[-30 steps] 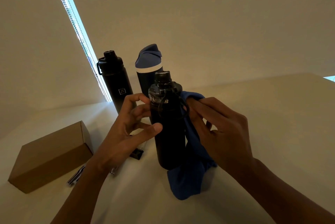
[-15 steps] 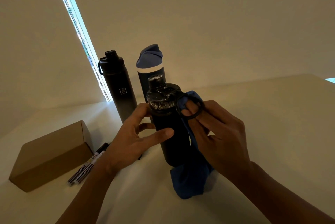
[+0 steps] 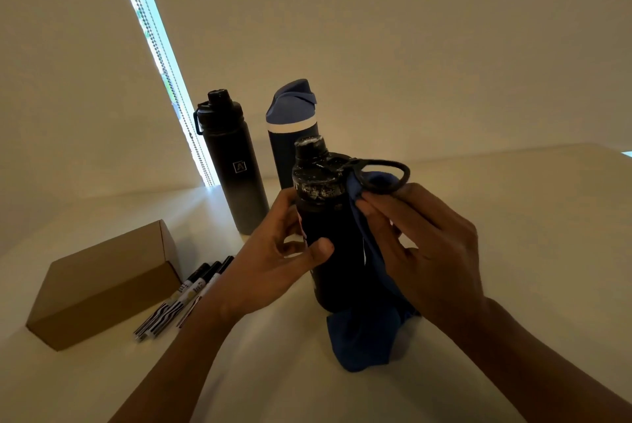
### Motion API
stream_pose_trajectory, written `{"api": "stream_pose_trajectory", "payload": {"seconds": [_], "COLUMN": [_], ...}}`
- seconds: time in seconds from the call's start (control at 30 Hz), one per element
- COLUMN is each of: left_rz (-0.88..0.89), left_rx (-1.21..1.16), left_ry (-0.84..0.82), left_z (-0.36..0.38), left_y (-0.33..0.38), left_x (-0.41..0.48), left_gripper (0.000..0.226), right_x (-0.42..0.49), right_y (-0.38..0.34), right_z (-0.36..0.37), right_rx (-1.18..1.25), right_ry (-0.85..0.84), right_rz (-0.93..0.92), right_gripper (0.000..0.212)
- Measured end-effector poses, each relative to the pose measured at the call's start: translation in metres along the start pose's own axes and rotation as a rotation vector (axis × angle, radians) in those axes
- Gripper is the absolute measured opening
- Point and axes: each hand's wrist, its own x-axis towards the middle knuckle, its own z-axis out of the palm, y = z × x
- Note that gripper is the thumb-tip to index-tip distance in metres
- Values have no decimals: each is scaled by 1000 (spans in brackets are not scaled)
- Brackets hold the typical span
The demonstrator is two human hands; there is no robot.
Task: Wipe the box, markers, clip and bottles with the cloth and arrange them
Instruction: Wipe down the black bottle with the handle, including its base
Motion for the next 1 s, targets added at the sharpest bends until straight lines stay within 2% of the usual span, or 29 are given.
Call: {"api": "stream_pose_trajectory", "payload": {"seconds": [0.13,0.27,0.37,0.53,0.77,0.93,1.0], "left_rz": [5,-18,-37,23,27,8,-12], "left_rx": [12,-3,-77,-50,-47,-43,-22], "left_ry": [-9,-85,-132,-74,-64,-41,-38], "left_z": [-1,1,2,3,8,5,4], "left_y": [-5,-5,-6,-1,2,2,3], "left_x": [0,-3,-6,-5,-4,-4,-4], "left_gripper": [93,86,95,87,74,76,82], "right_x": [-4,1,4,1,7,-6,1], "right_y": [6,2,-2,3,-1,6,-1], "right_z": [1,-1,0,-2,-1,6,2], "right_rx": [-35,-15,-27,-73,-80,-48,6], "right_ry": [-80,-12,22,-26,39,-75,-31], "right_rz": [-69,-26,-10,-71,-60,-52,4], "right_gripper": [23,22,21,21,22,25,23]}}
